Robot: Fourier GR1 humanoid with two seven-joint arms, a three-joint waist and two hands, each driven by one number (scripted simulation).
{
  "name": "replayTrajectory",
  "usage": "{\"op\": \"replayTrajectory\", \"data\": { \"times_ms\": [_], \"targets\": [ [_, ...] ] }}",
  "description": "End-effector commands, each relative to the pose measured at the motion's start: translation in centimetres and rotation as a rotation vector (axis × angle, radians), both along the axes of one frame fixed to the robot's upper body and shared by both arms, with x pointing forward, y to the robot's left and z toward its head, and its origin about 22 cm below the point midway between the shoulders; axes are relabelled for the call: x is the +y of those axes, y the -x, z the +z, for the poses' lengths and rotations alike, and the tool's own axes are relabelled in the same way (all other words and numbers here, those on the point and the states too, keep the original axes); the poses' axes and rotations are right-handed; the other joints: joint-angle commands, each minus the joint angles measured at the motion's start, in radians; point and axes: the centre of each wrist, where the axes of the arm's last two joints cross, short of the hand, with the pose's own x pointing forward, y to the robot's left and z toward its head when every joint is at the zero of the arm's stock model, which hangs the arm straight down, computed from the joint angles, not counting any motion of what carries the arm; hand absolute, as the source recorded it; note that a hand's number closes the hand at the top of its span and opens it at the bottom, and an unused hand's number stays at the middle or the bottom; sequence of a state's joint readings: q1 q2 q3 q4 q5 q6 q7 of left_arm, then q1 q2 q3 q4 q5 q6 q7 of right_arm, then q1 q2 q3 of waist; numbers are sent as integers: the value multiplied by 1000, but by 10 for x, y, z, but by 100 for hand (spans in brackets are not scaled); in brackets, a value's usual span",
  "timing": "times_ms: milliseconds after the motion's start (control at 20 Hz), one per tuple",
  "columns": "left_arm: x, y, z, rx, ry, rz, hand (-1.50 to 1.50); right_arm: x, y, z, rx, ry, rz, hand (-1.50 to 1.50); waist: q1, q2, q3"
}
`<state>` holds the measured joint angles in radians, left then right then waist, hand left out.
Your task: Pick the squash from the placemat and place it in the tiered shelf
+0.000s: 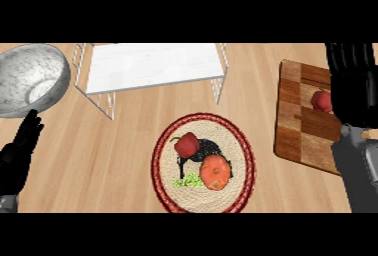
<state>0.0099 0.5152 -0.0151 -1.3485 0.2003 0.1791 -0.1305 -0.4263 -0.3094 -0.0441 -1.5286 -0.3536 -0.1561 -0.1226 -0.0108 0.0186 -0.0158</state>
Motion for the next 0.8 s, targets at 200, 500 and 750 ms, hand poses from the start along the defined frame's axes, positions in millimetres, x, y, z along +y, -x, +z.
{"op": "replayTrajectory", "data": {
  "times_ms": [200,500,750],
  "targets": [
    [-59,-42,36,-151,134,-65,0,105,5,-21,133,236,509,150,41,-12,15],
    [-84,-29,57,-130,203,-63,0,111,12,-71,303,41,462,-150,22,-19,17],
    [-99,-23,52,-124,221,-56,0,93,19,-43,205,246,661,-150,18,-21,16]
  ]
}}
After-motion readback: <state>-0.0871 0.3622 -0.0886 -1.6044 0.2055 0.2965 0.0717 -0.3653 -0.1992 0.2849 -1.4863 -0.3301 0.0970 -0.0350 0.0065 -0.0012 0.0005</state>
